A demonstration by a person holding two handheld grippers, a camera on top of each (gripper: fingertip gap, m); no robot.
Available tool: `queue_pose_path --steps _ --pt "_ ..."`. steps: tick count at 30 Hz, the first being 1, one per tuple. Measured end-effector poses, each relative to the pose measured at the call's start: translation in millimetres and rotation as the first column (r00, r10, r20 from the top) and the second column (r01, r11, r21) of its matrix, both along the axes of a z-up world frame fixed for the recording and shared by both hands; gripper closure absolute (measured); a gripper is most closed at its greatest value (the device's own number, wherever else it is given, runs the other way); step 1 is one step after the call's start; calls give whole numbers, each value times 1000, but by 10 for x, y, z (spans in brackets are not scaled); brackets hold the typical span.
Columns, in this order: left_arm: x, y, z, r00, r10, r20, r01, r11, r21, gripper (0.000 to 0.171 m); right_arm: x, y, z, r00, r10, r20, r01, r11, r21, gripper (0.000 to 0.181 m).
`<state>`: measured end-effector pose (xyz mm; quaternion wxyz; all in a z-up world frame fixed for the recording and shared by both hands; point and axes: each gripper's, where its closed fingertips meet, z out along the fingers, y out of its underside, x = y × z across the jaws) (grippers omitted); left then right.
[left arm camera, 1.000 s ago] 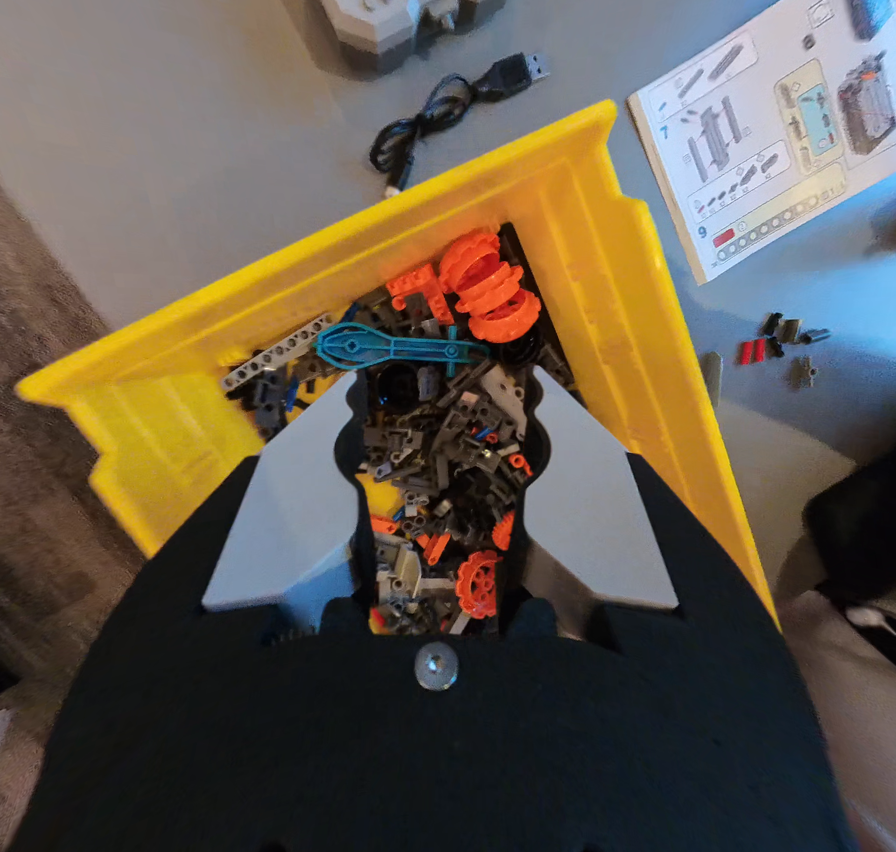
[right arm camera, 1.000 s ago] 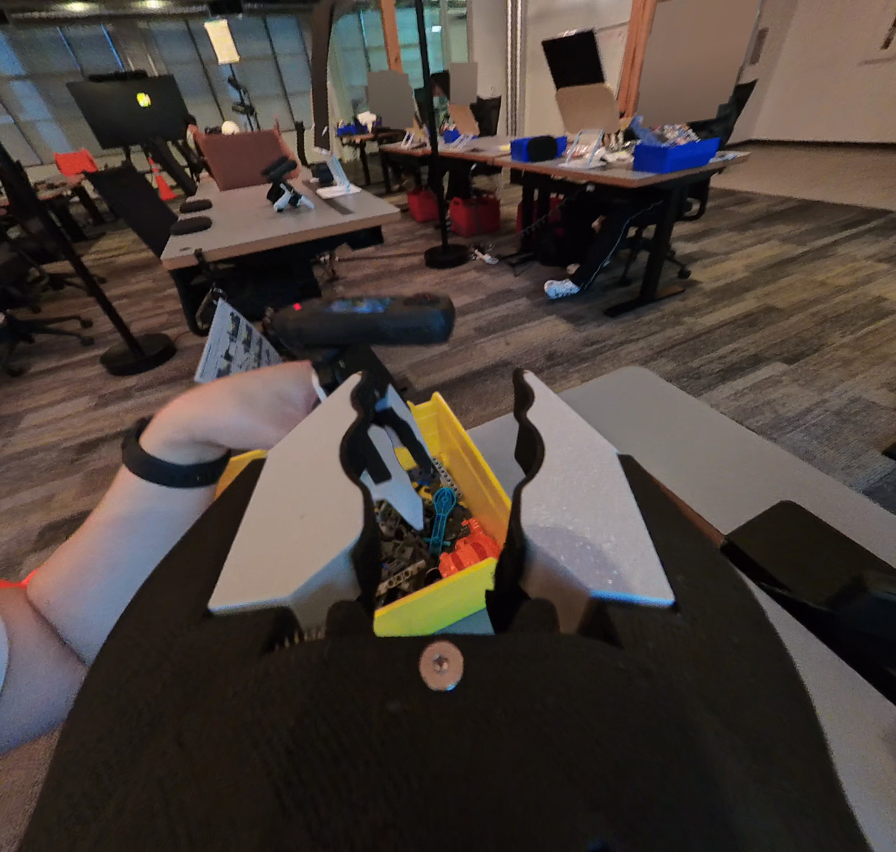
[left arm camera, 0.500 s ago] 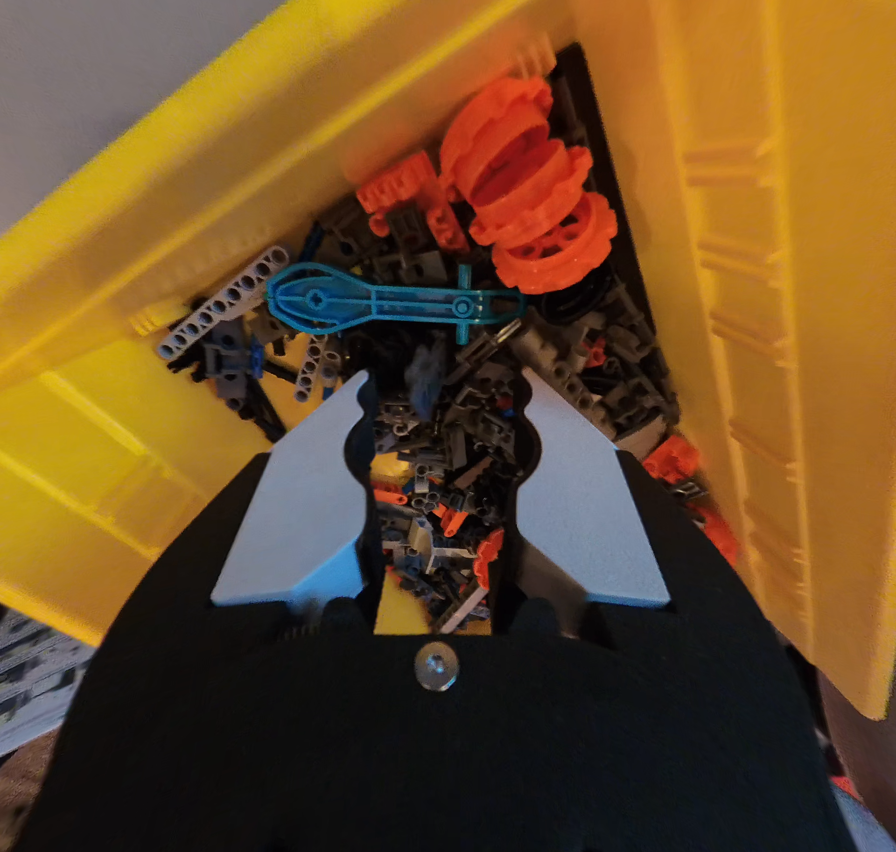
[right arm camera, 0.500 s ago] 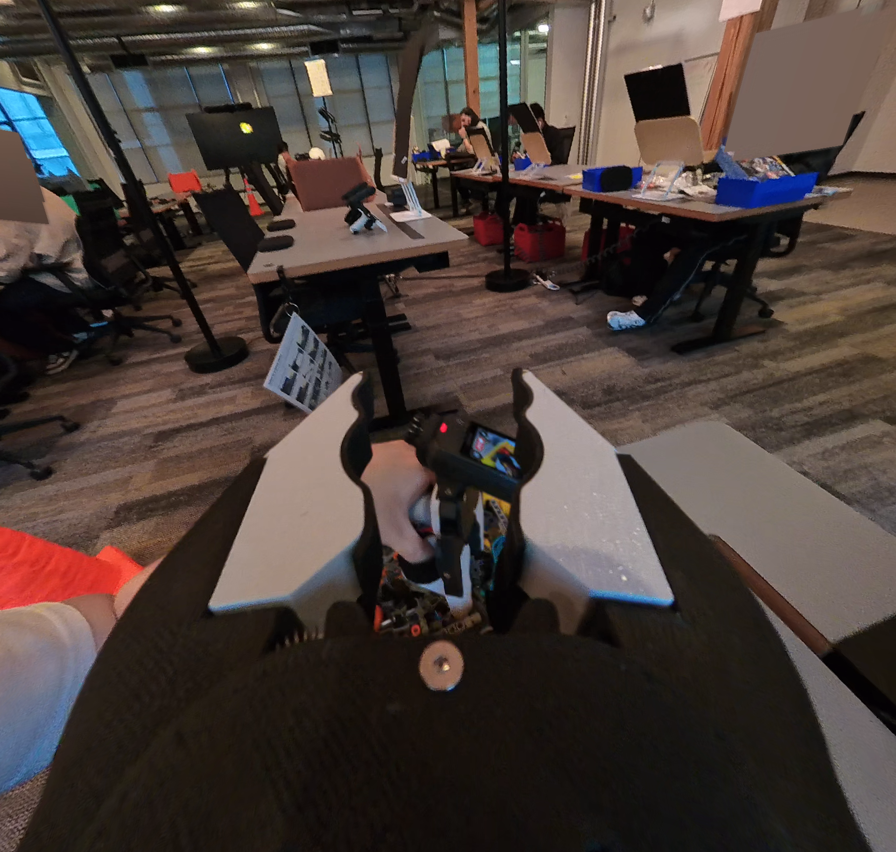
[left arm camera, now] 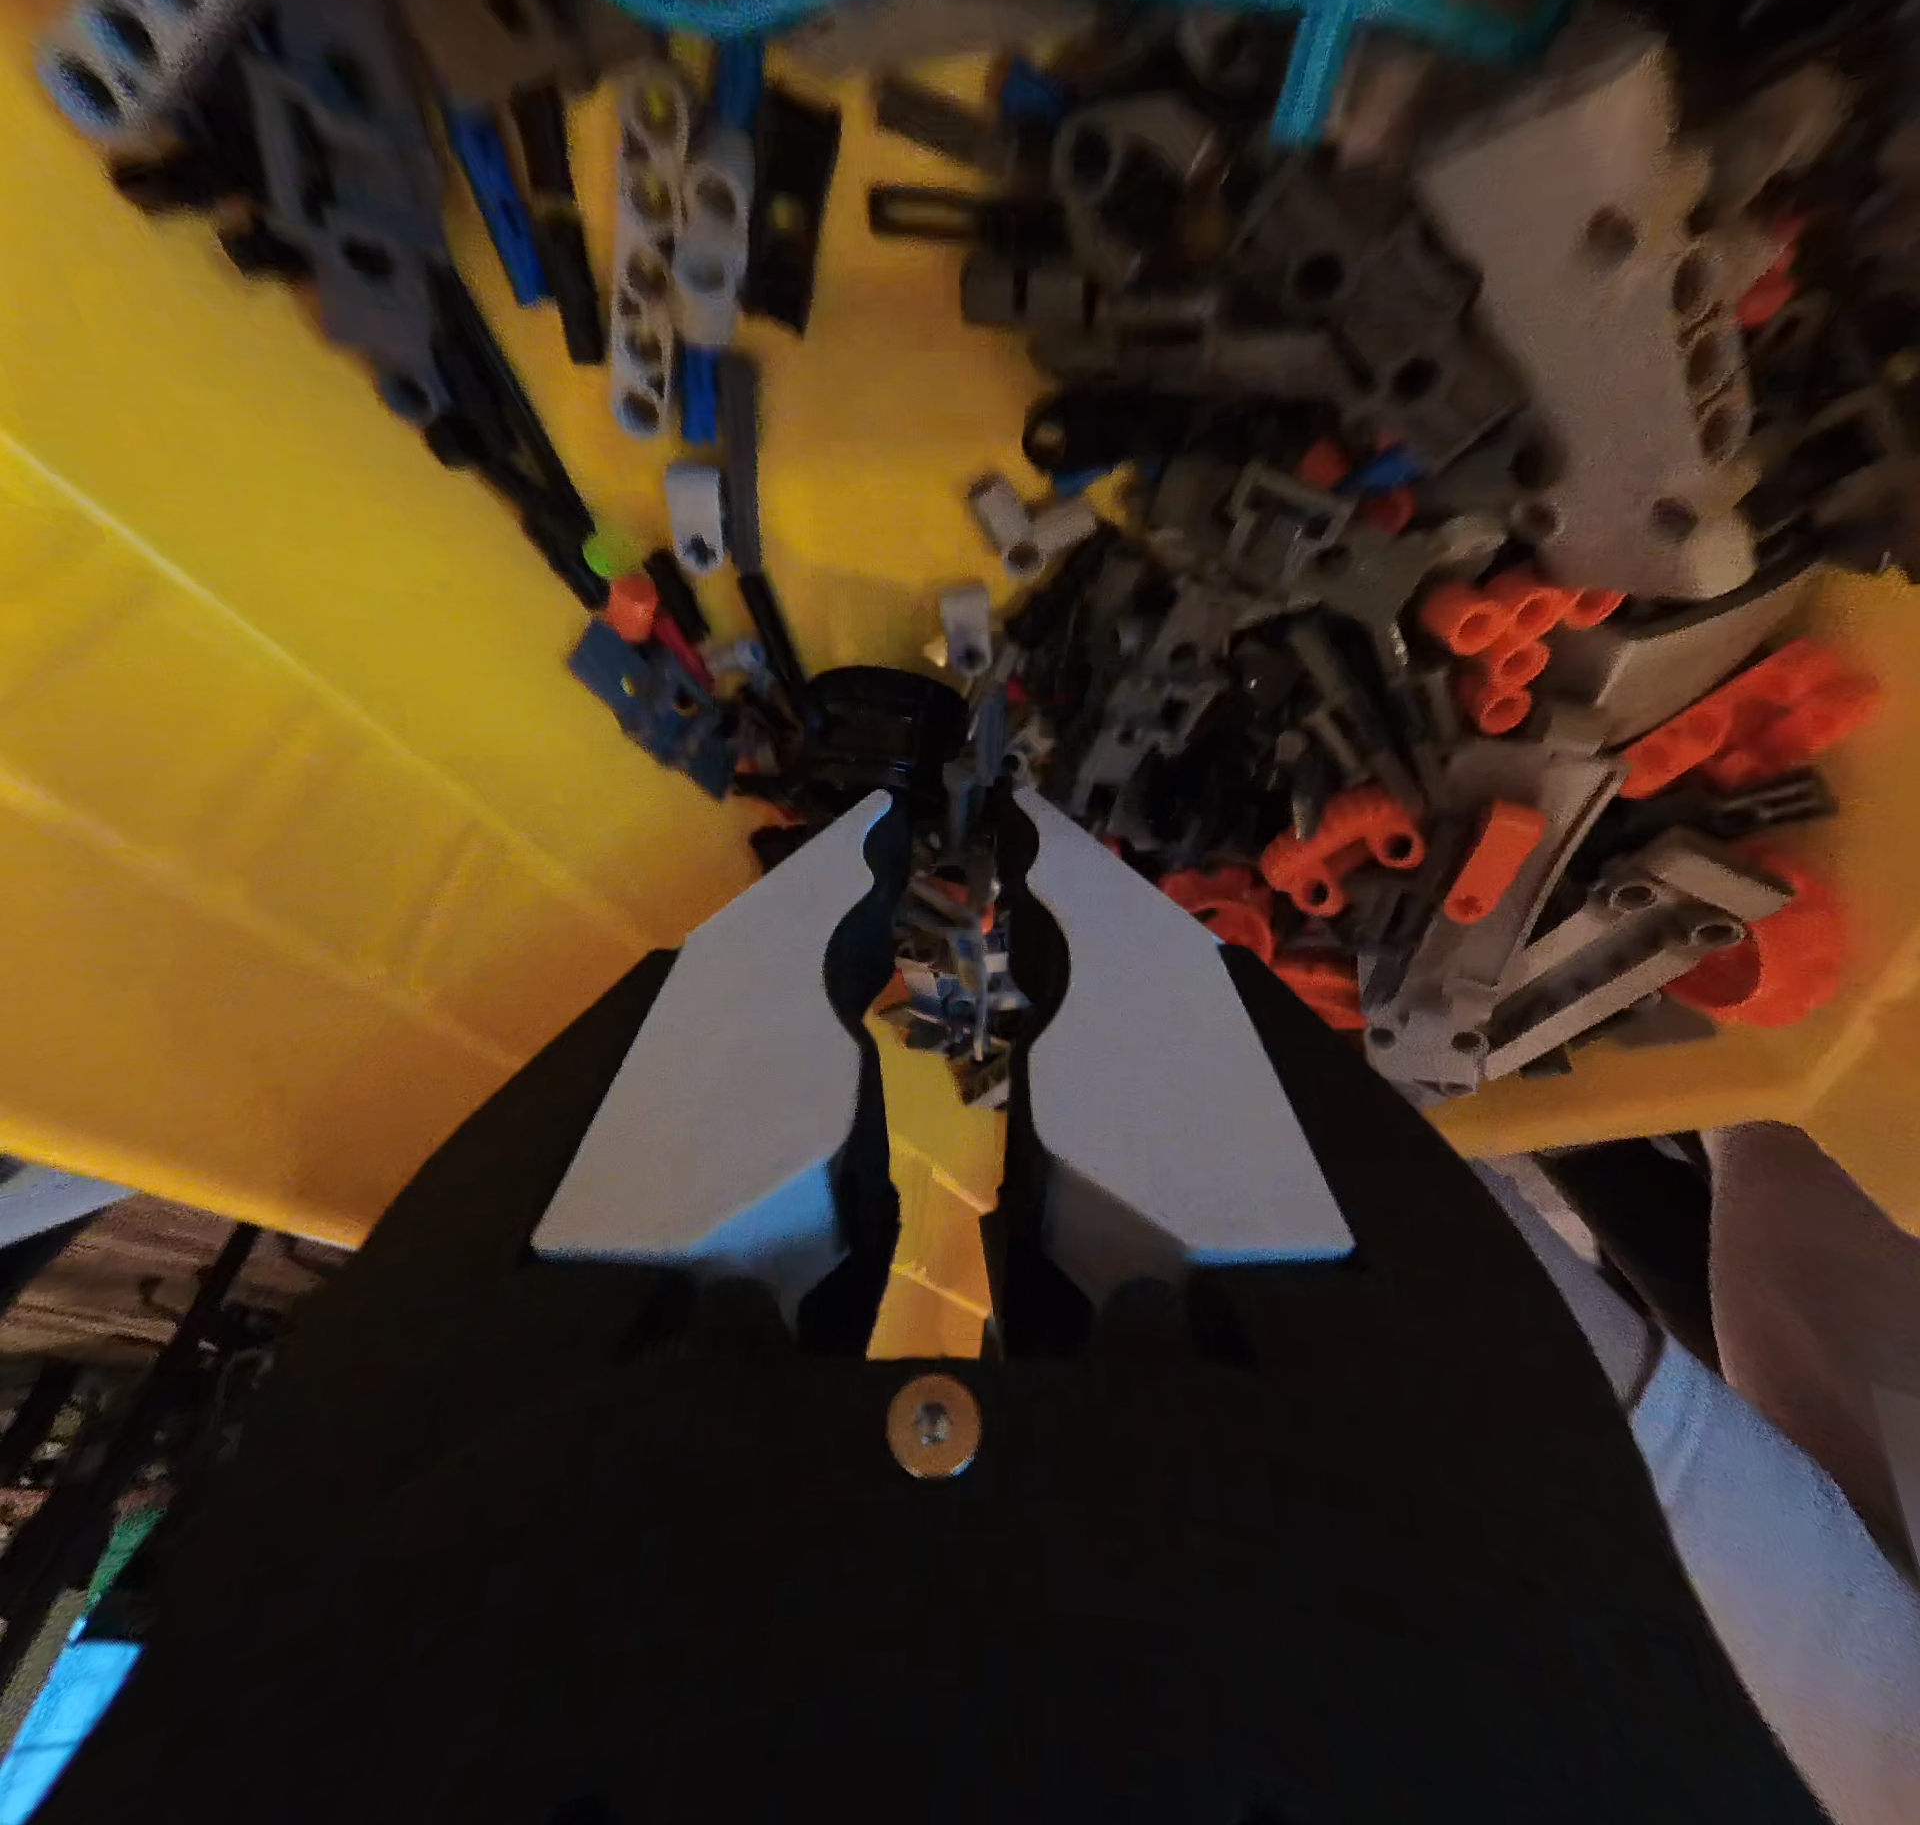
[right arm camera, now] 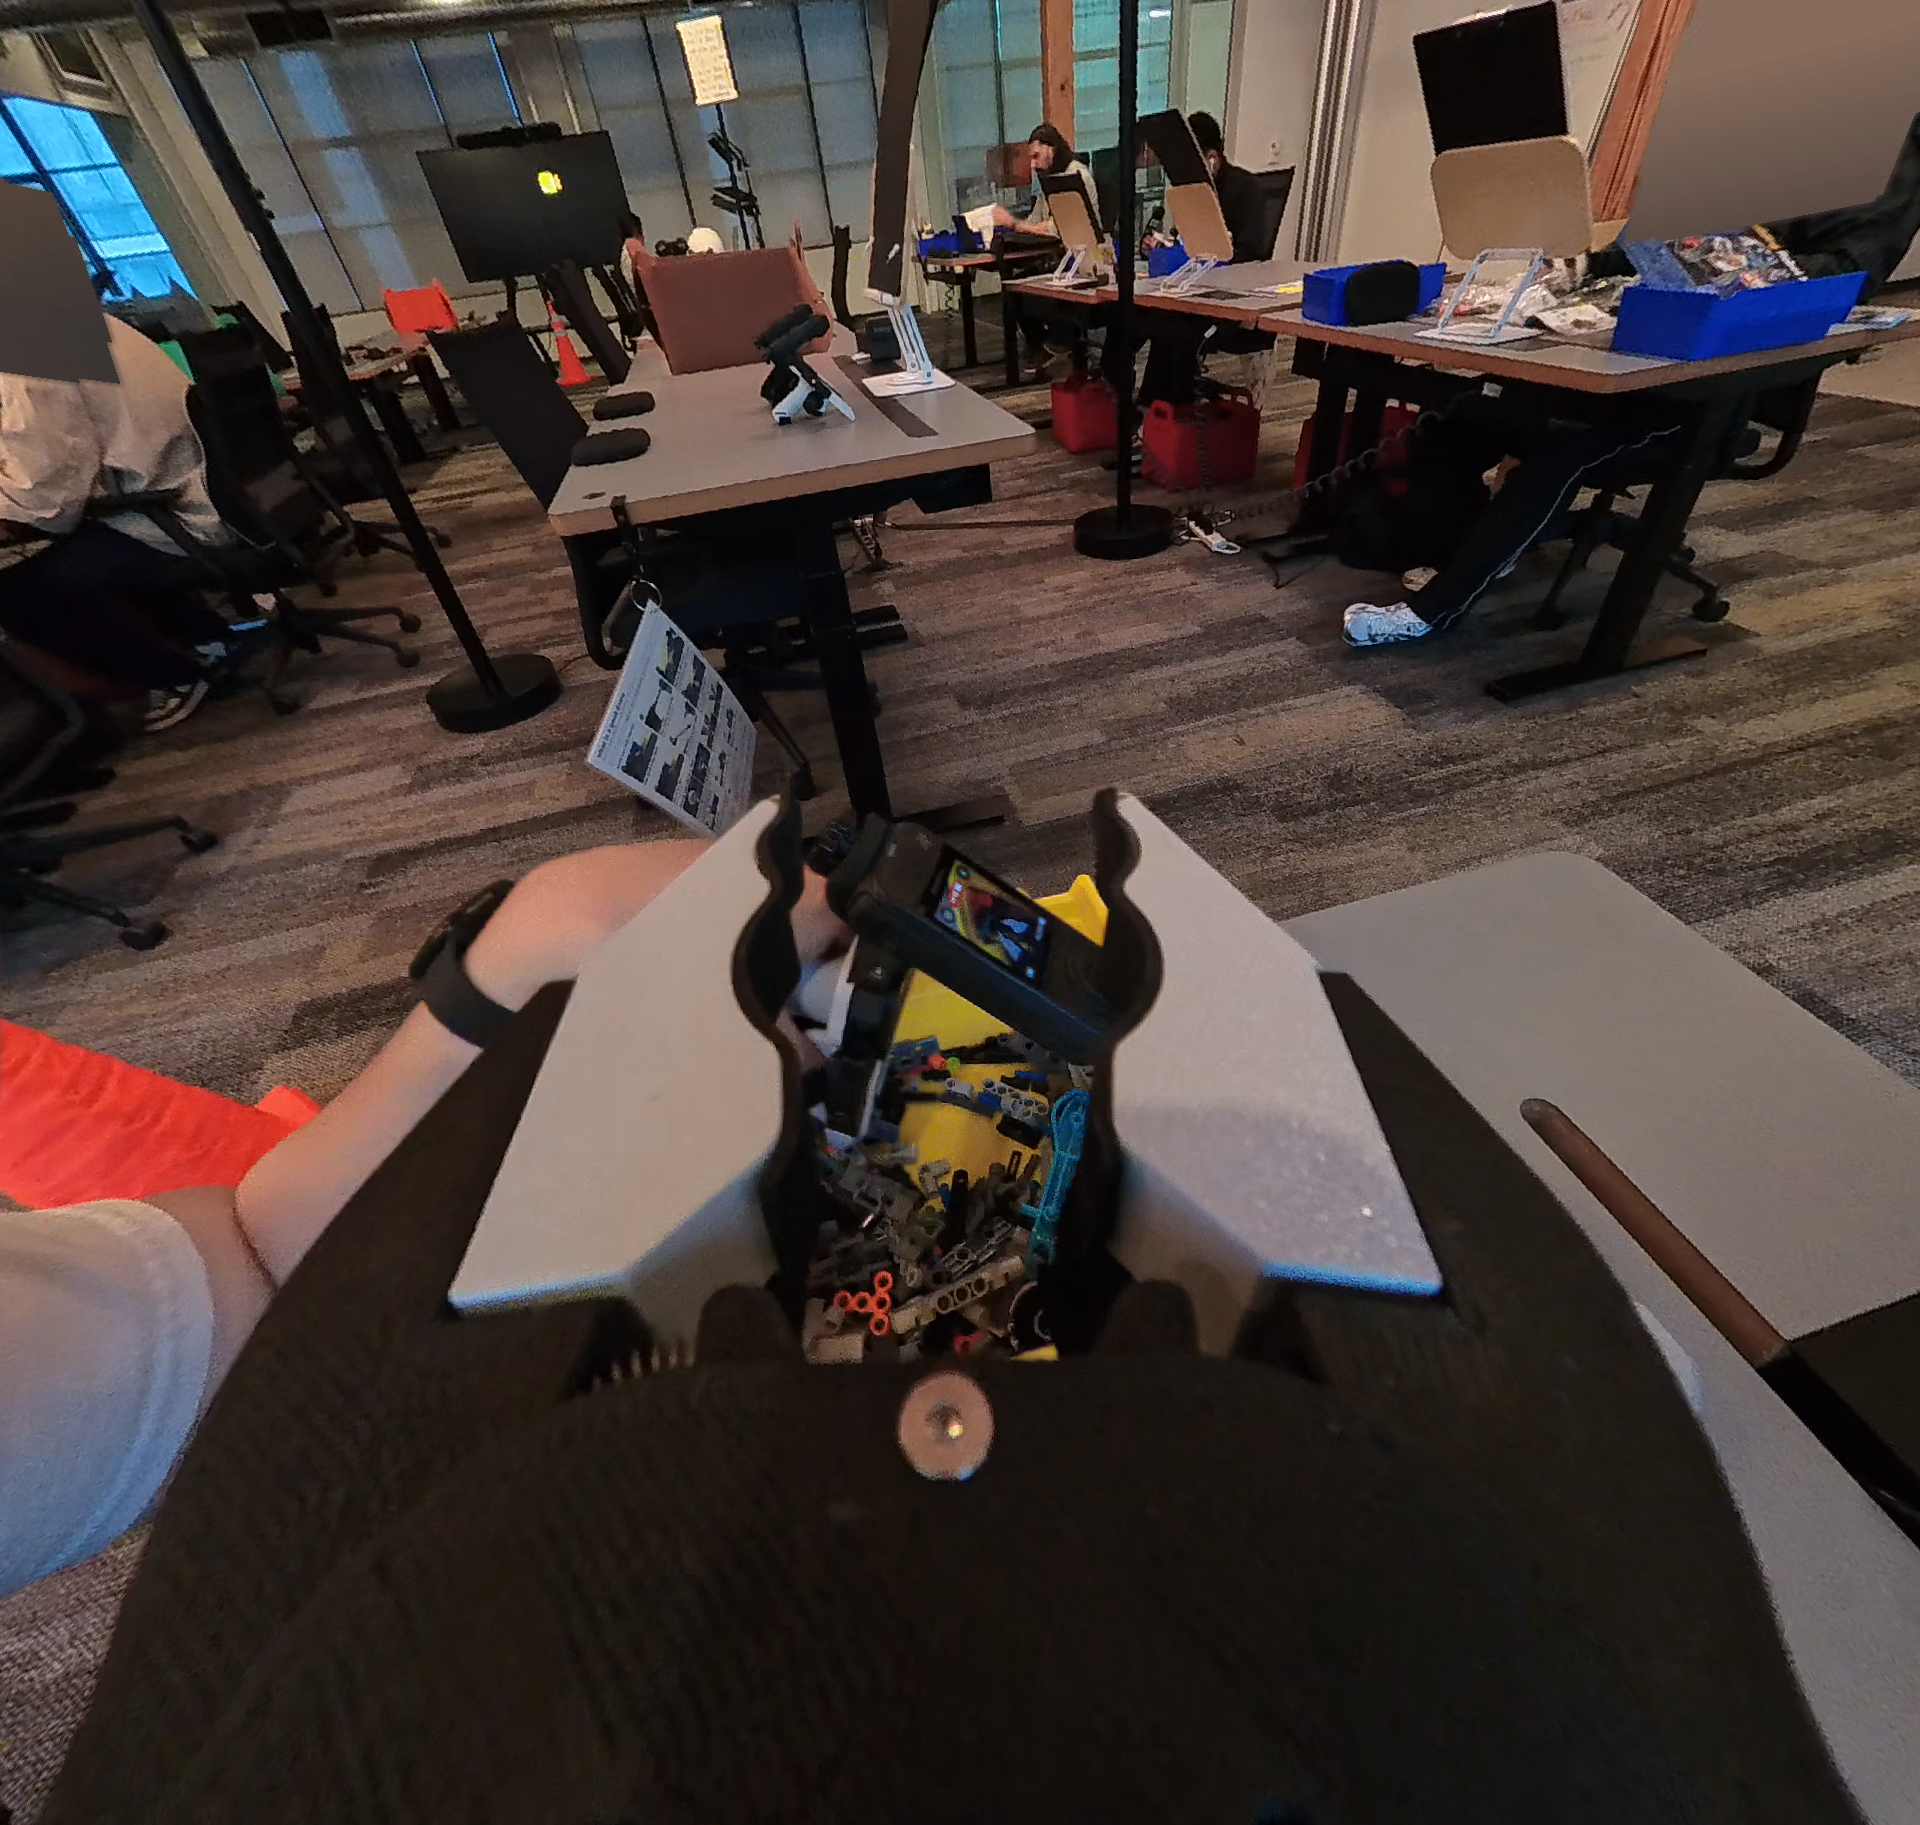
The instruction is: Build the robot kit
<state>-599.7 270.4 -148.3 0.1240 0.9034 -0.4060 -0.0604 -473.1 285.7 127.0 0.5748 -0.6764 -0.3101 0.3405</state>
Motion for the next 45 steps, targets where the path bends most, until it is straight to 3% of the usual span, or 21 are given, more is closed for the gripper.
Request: queue_pose_path --steps 5,9,12,14,17,24,29,33,38,42,45 --pt "-77 -60 51 995 101 13 -101 995 -23 162 -9 43 -43 1000 -3 6 3 1000 -12 125" --pt "-106 86 187 989 133 64 -138 987 82 138 -3 77 -72 1000 -16 16 16 1000 -15 125" --pt "115 226 314 976 69 208 -102 984 149 124 8 107 -93 999 -32 30 33 999 -11 125" --pt "376 316 372 946 5 323 -65 982 177 125 8 118 -109 999 -36 36 36 999 -12 125" --pt "703 378 359 906 9 424 -80 985 151 122 1 121 -119 999 -32 36 33 999 -19 125" --pt "810 439 101 943 -20 331 -31 988 149 111 30 138 -113 999 -30 21 31 999 -26 125" --pt "771 385 2 957 -16 290 -16 994 108 120 10 147 -142 999 -23 23 24 999 -35 125" --pt "821 282 9 942 8 336 -22 999 36 144 -10 149 -163 999 -18 28 19 999 -39 125" --pt "461 204 -98 985 -5 174 5 1000 0 171 -23 162 -204 999 -15 40 17 999 -49 125" --pt "185 122 -120 996 40 83 -37 998 -46 171 -5 202 -264 997 -33 74 37 998 -53 125" --pt "112 117 -88 993 82 85 -79 996 -45 171 45 258 -333 989 -74 131 80 996 -44 125"
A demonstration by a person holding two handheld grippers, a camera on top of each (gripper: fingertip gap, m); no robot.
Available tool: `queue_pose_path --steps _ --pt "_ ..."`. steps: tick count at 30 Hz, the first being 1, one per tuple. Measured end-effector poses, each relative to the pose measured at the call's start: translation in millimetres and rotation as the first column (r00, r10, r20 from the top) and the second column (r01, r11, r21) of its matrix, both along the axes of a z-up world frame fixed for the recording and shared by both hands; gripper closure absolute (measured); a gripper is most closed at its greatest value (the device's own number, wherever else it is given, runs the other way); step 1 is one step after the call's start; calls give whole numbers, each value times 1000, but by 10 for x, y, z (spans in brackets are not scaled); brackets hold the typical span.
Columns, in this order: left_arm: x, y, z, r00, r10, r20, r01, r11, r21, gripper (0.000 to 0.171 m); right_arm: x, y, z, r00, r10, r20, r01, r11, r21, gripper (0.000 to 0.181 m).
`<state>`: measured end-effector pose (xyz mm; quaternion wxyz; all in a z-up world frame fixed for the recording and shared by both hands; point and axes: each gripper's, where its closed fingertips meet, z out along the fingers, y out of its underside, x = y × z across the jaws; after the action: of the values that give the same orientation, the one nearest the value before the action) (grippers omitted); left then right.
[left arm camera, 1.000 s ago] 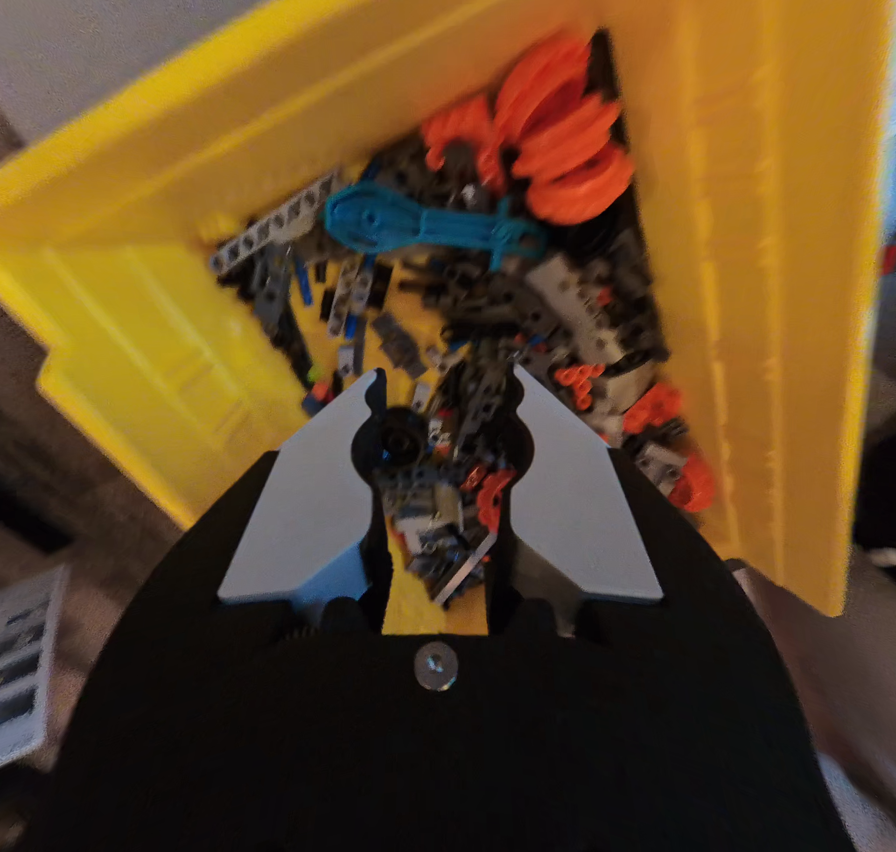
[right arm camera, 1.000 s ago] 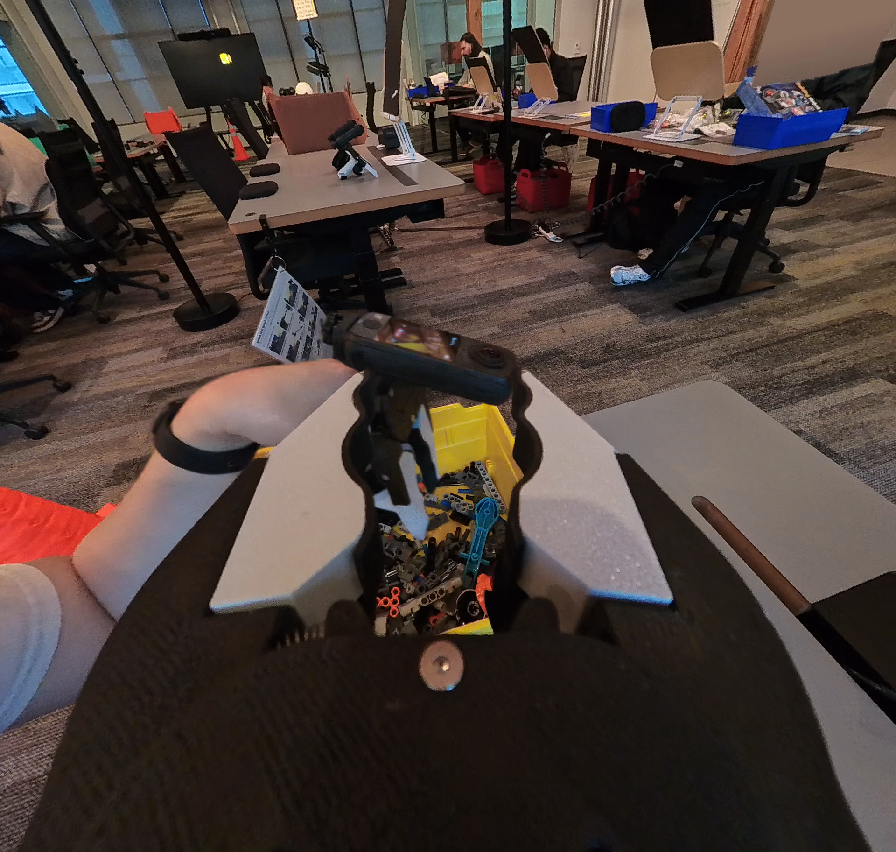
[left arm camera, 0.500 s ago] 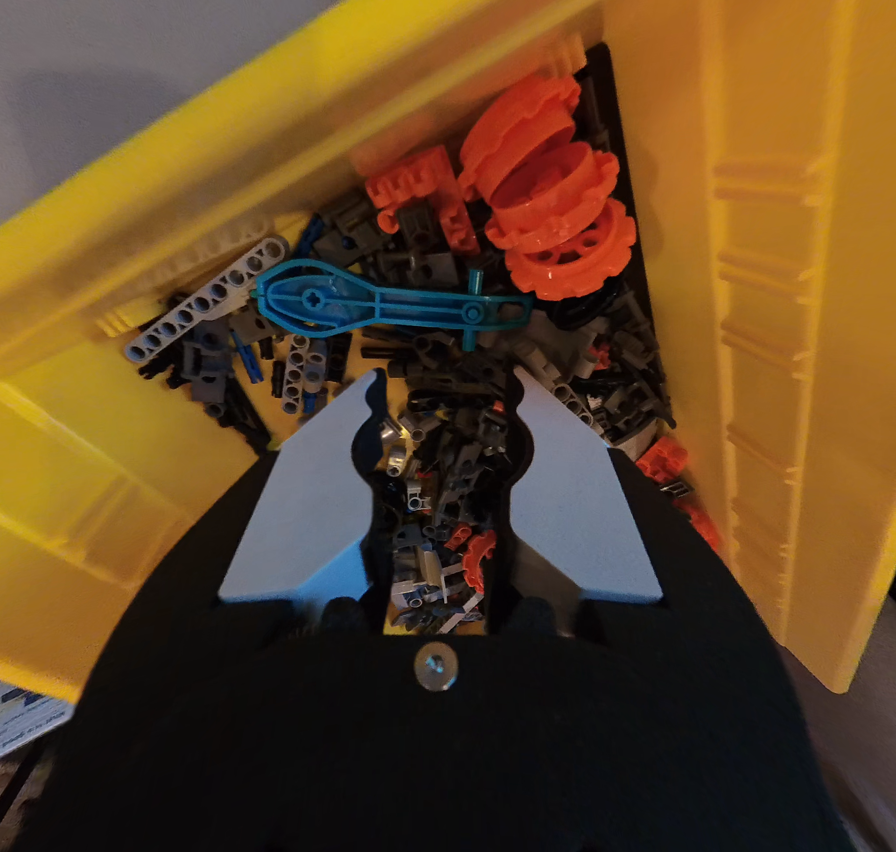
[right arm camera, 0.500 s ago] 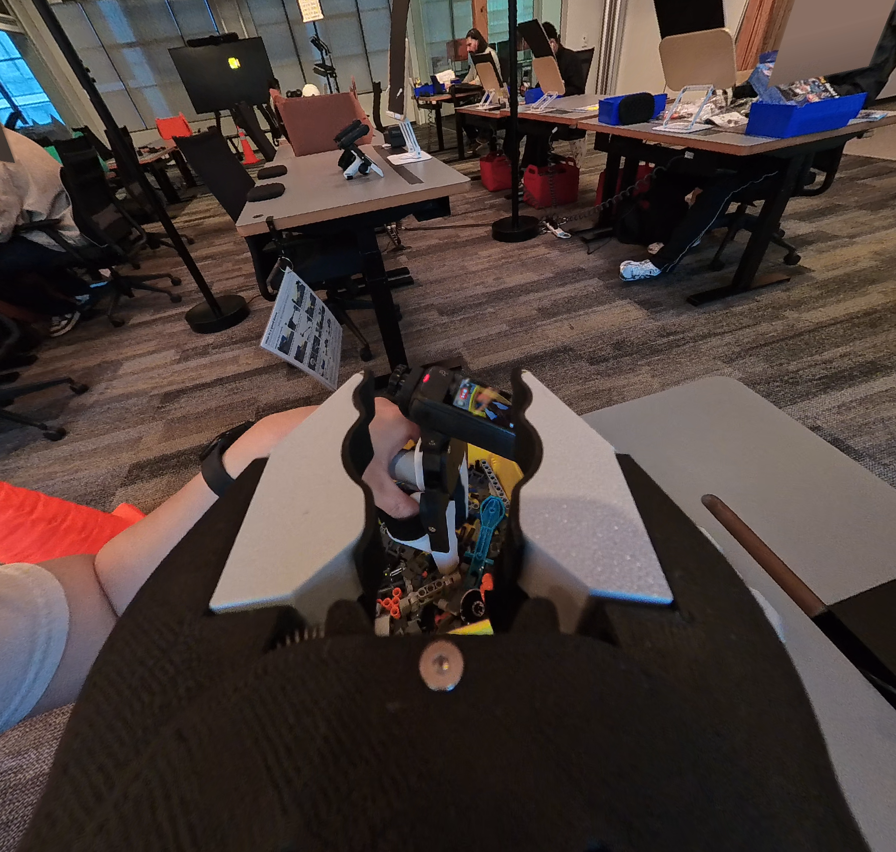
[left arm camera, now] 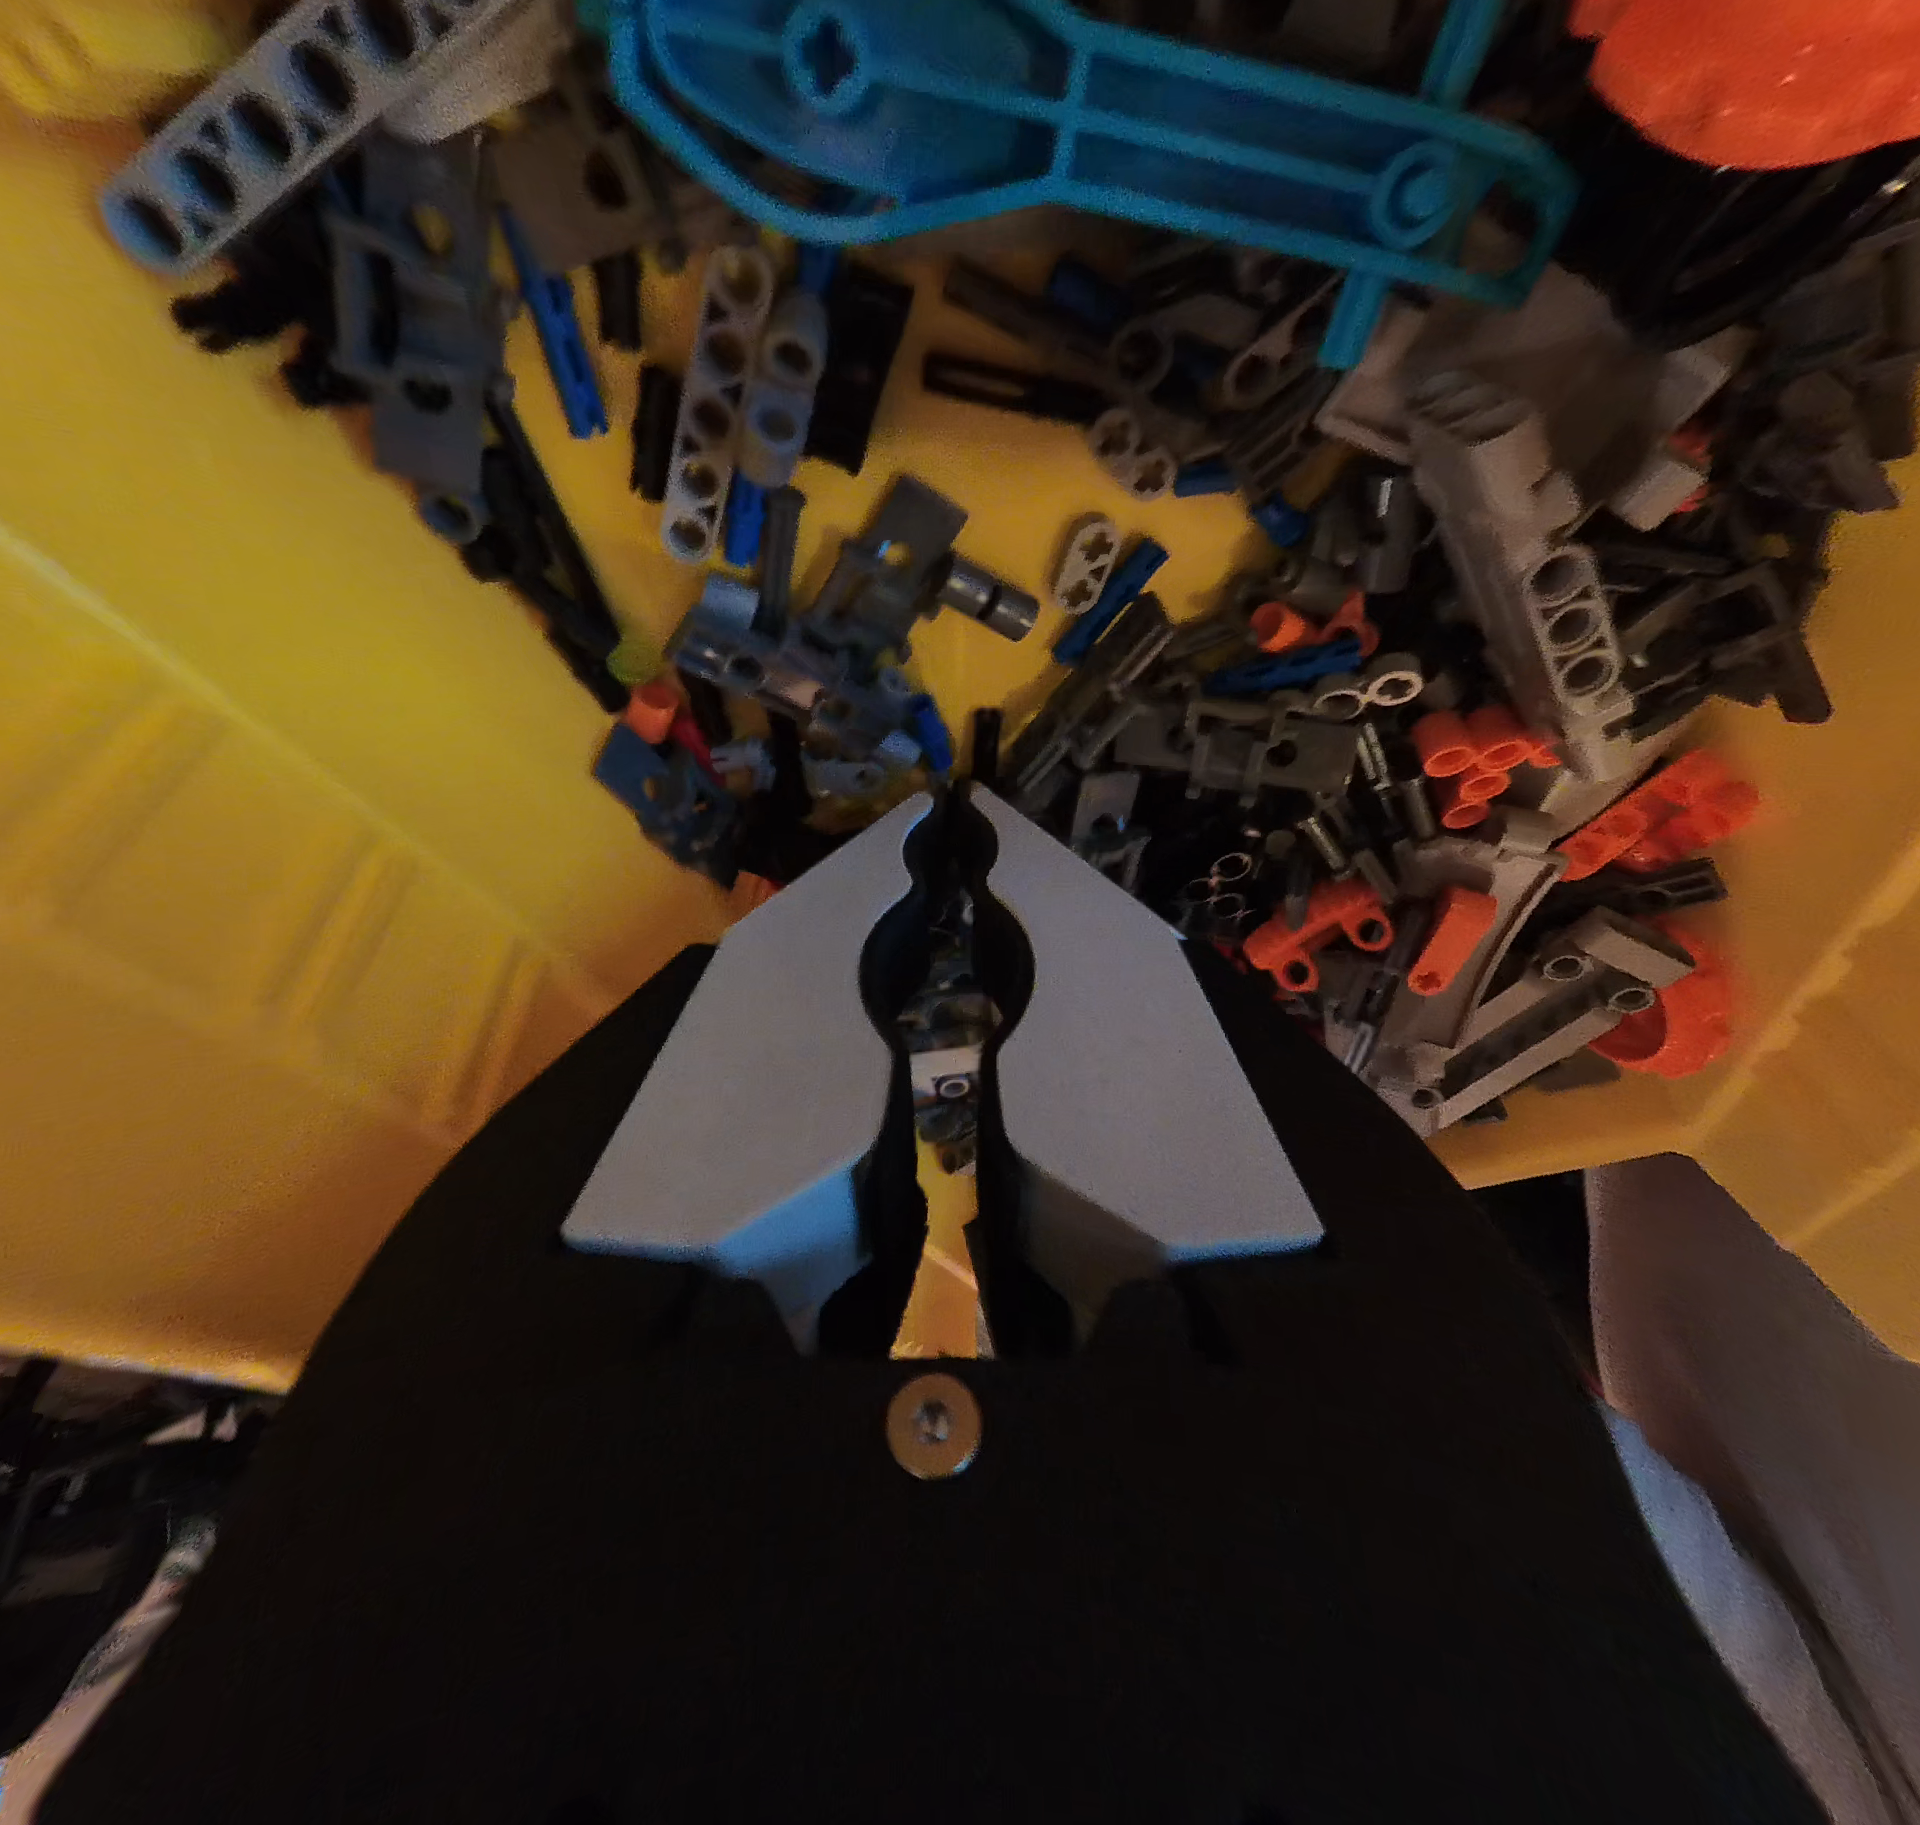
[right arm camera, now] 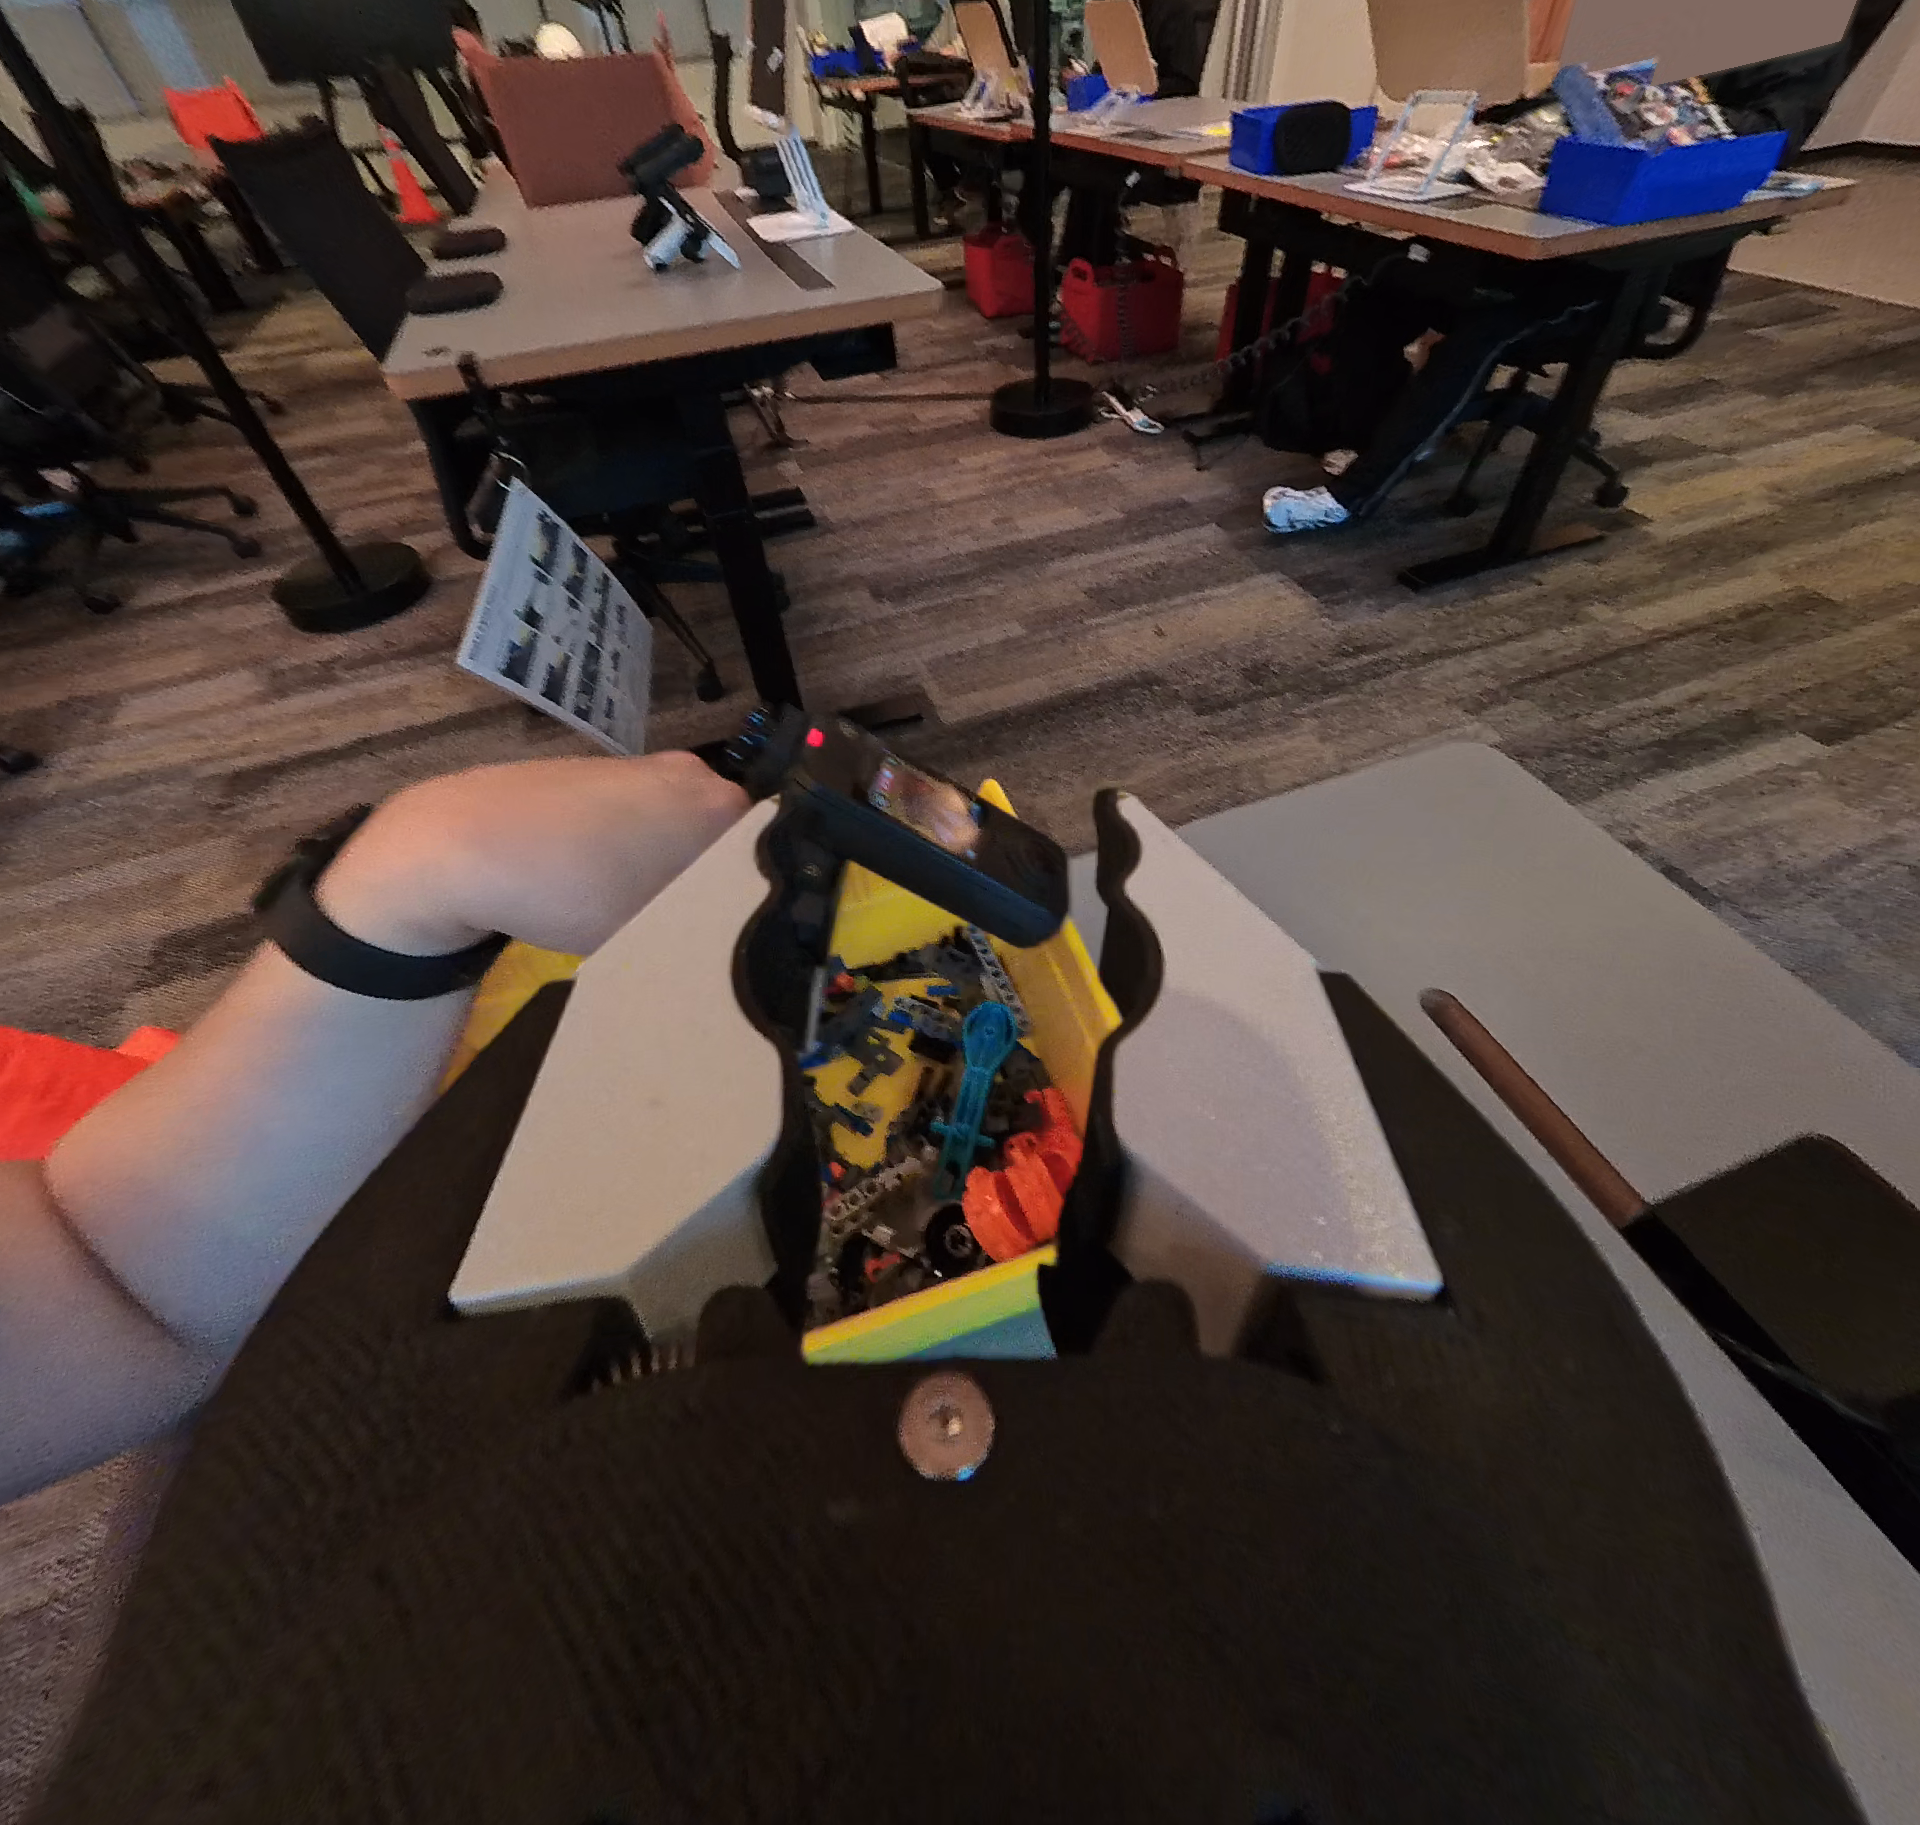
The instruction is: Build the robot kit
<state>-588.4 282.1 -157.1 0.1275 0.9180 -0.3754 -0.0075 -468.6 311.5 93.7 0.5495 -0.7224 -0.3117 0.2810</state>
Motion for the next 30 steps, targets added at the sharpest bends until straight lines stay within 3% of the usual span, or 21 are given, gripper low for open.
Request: queue_pose_path --steps 6,8,13,16,21,23,27,30 --pt "-139 -93 49 998 47 -44 -48 999 -24 171 150 112 -250 979 -85 183 90 996 -17 124" --pt "-135 -31 98 998 50 -38 -49 999 23 171 180 123 -305 971 -95 219 103 994 -27 123" --pt "218 239 380 986 3 169 -38 978 204 143 203 99 -355 967 -82 242 97 994 -54 122" --pt "568 437 536 932 -71 354 -37 957 289 143 217 86 -352 968 -78 240 95 994 -61 122" --pt "944 524 507 859 -92 504 -45 967 252 135 221 57 -320 972 -67 226 83 995 -62 122" --pt "1022 476 423 865 -165 473 43 965 258 131 223 48 -303 974 -63 217 78 995 -63 122" --pt "1148 359 259 872 -290 394 187 942 280 105 235 39 -280 977 -60 206 75 995 -62 122" --pt "1105 372 114 889 -365 276 278 910 307 105 243 34 -273 977 -60 203 74 995 -63 123"
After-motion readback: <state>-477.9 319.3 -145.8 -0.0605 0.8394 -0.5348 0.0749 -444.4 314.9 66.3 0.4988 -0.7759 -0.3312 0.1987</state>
